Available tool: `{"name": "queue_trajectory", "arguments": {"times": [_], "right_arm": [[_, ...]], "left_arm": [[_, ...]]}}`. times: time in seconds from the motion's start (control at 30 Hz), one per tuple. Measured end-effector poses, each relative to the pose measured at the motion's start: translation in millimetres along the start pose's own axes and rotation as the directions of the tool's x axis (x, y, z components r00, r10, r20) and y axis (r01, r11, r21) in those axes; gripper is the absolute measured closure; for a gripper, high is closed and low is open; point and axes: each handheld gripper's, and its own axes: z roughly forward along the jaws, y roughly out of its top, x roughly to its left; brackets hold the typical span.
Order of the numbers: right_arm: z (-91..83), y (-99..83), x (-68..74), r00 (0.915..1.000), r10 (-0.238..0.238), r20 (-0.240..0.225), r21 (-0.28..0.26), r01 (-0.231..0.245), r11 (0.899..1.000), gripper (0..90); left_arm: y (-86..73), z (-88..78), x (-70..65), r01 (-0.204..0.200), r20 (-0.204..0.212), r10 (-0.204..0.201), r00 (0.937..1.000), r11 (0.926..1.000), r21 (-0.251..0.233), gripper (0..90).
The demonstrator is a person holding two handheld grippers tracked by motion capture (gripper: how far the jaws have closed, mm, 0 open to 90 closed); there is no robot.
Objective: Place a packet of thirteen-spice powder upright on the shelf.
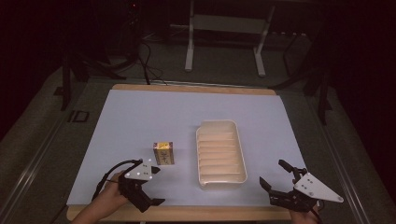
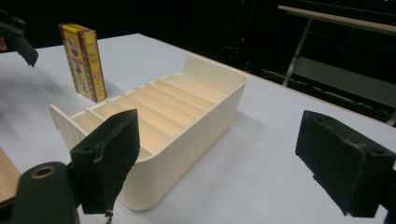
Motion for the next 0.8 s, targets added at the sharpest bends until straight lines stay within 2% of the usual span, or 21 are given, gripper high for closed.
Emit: {"name": "queue_trajectory", "arguments": {"times": [0.1, 0.13, 0.17, 0.2, 0.23, 0.27, 0.3, 0.37, 0.43, 0.5, 0.53, 0.6, 0.67, 0.7, 0.77, 0.8], "right_arm": [[1.1, -0.2, 0.2, 0.9999, -0.008, -0.006, 0.002, 0.008, 1.0, 13.9], [1.3, -0.3, 0.2, 0.9999, -0.008, -0.007, 0.004, 0.008, 1.0, 13.9], [1.5, -0.3, 0.2, 0.9999, -0.007, -0.007, 0.003, 0.007, 1.0, 13.9], [1.5, -0.4, 0.1, 0.9999, -0.006, -0.008, 0.003, 0.006, 1.0, 13.9], [1.5, -0.4, 0.1, 0.9999, -0.006, -0.008, 0.003, 0.006, 1.0, 13.9], [1.0, -0.4, -0.2, 0.9999, -0.006, -0.009, 0.002, 0.006, 1.0, 13.9], [1.0, -0.4, -0.2, 0.9999, -0.006, -0.009, 0.002, 0.006, 1.0, 13.9], [0.8, -0.5, -0.3, 0.9999, -0.004, -0.013, 0.003, 0.005, 1.0, 13.9], [1.2, -0.5, -0.3, 0.9999, -0.004, -0.015, 0.003, 0.004, 1.0, 13.9], [1.6, -0.6, 0.1, 0.9998, -0.006, -0.019, 0.004, 0.006, 1.0, 13.9], [1.5, -0.5, 0.3, 0.9998, -0.007, -0.02, 0.005, 0.007, 1.0, 13.9], [1.3, -0.4, 0.3, 0.9998, -0.009, -0.02, 0.003, 0.009, 1.0, 13.9], [1.2, -0.5, 0.2, 0.9998, -0.009, -0.016, 0.002, 0.009, 1.0, 13.9], [0.9, -0.4, 0.2, 0.9999, -0.009, -0.011, 0.0, 0.009, 1.0, 13.9], [0.3, -0.3, -0.1, 1.0, -0.005, -0.007, -0.003, 0.005, 1.0, 13.9], [0.3, -0.3, -0.1, 1.0, -0.005, -0.007, -0.003, 0.005, 1.0, 13.9]], "left_arm": [[9.9, 5.7, 0.1, -0.016, 0.048, 0.013, 0.9988, 0.9976, 0.067, 0.9], [16.6, 8.2, 0.7, -0.028, 0.073, 0.02, 0.9971, 0.9934, 0.112, 0.9], [16.6, 8.2, 0.7, -0.028, 0.073, 0.02, 0.9971, 0.9934, 0.112, 0.9], [22.8, 9.7, 0.6, -0.048, 0.084, 0.035, 0.9958, 0.985, 0.166, 0.9], [22.8, 9.7, 0.6, -0.048, 0.084, 0.035, 0.9958, 0.985, 0.166, 0.9], [25.5, 10.3, 0.4, -0.052, 0.095, 0.034, 0.9949, 0.9808, 0.188, 0.9], [27.9, 11.0, 0.2, -0.058, 0.101, 0.037, 0.9942, 0.9752, 0.214, 0.9], [31.7, 12.5, -0.4, -0.095, 0.113, 0.066, 0.9914, 0.9579, 0.271, 0.9], [33.8, 14.3, 0.5, -0.105, 0.125, 0.069, 0.9898, 0.9442, 0.312, 0.9], [35.8, 15.4, 1.6, -0.111, 0.126, 0.072, 0.9895, 0.9335, 0.341, 1.0], [36.9, 15.7, 2.3, -0.111, 0.132, 0.067, 0.9889, 0.9264, 0.36, 1.0], [39.3, 15.9, 3.7, -0.106, 0.135, 0.058, 0.9891, 0.9208, 0.375, 3.3], [42.3, 16.1, 5.2, -0.102, 0.144, 0.047, 0.9885, 0.9095, 0.403, 3.3], [44.4, 16.7, 5.5, -0.098, 0.147, 0.037, 0.9884, 0.8976, 0.43, 3.3], [46.6, 17.9, 6.0, -0.084, 0.159, 0.01, 0.9873, 0.8808, 0.466, 3.3], [46.6, 17.9, 6.0, -0.084, 0.159, 0.01, 0.9873, 0.8808, 0.466, 3.3]]}}
